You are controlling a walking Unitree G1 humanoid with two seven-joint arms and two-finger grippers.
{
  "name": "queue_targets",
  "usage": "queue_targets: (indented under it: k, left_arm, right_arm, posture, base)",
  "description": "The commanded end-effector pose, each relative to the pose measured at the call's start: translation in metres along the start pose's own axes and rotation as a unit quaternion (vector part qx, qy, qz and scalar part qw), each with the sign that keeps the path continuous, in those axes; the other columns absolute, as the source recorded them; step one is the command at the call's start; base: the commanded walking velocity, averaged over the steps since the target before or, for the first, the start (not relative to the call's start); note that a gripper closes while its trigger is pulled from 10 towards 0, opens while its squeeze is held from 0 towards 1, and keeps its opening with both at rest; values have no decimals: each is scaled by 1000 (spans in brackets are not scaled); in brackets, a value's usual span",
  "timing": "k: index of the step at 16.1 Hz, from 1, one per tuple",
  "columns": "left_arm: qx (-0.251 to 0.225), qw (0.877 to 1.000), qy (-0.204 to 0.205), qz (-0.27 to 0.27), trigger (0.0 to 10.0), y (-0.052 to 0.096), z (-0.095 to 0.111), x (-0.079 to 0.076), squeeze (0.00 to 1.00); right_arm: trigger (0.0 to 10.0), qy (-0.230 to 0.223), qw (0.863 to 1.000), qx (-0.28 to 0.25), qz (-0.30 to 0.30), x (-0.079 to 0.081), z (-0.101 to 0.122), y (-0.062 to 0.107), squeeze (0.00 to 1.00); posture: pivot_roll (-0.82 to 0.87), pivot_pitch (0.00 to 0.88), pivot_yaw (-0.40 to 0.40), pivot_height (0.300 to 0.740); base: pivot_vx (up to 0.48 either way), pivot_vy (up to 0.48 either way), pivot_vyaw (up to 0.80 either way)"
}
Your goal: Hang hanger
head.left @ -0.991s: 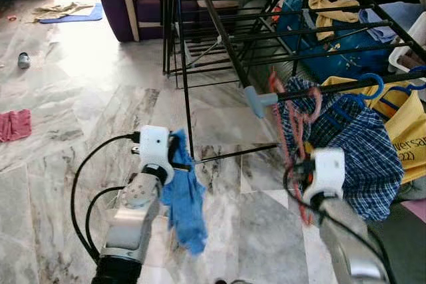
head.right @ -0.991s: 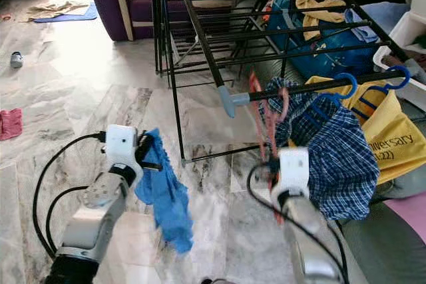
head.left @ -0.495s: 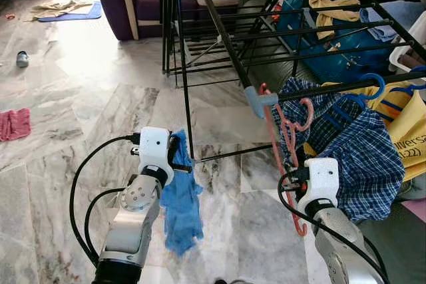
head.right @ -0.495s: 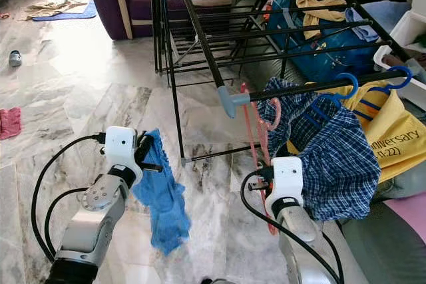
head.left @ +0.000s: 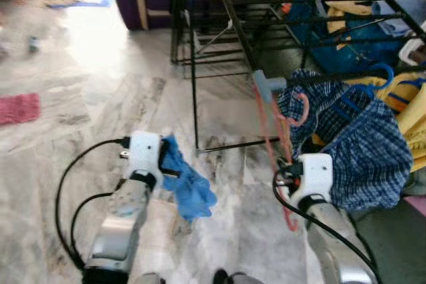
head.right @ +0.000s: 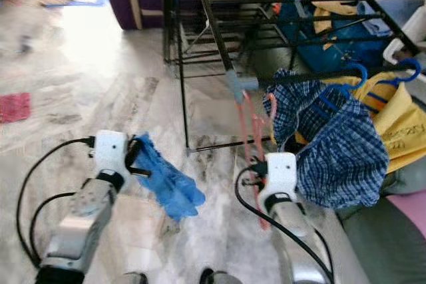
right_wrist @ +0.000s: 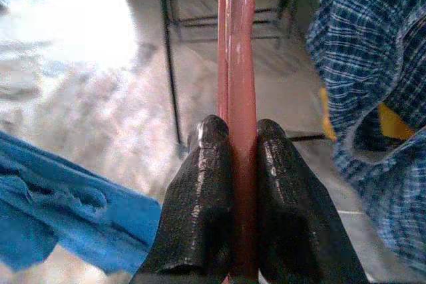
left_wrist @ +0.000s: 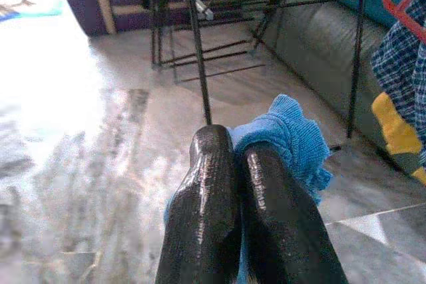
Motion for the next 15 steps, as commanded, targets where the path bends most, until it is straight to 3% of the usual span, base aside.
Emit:
queue_targets:
  k: [1,7,10,11,15]
  left_arm:
    - [-10,1000,-4,-12,10000,2,5,-7,0]
    - [-8,1000,-12,-25,10000,5,4,-12,0]
    - [1,1000,-22,-20,10000,18,-3,-3,0]
    - [10,999,-29,-18,10000,24,-7,1,0]
    - [-6,999,-36,-8,10000,18,5,6,0]
  right_arm:
    - [10000,-1,1000,-2,-13,-7,0,2,0]
    - [10000,-15,1000,-5,-25,-5,-3,-8,0]
    - [10000,-18,999,-11,-35,-9,-2,-11,0]
    - [10000,-20,998,-22,-48,-18,1,-12,0]
    - [10000,-36,998,-39,-33,-10,9,-22,0]
  posture:
    - [39,101,-83,740]
    - [74,34,-56,740]
    - [68,5,-29,740]
    - [87,0,-28,740]
    - [110,8,-36,740]
  base:
    - [-345,0,0]
    - [-362,0,0]
    - [-386,0,0]
    - [-386,0,0]
    - [-397,0,0]
Point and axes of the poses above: a point about 5 cm out from each wrist's last joint towards the gripper, its own y axis pointing back from the gripper into the wrist, its own z axis along the axis of the wrist's last joint, x = y × z, the point moved 4 cm from there along -y, pointing out of the wrist towards the gripper
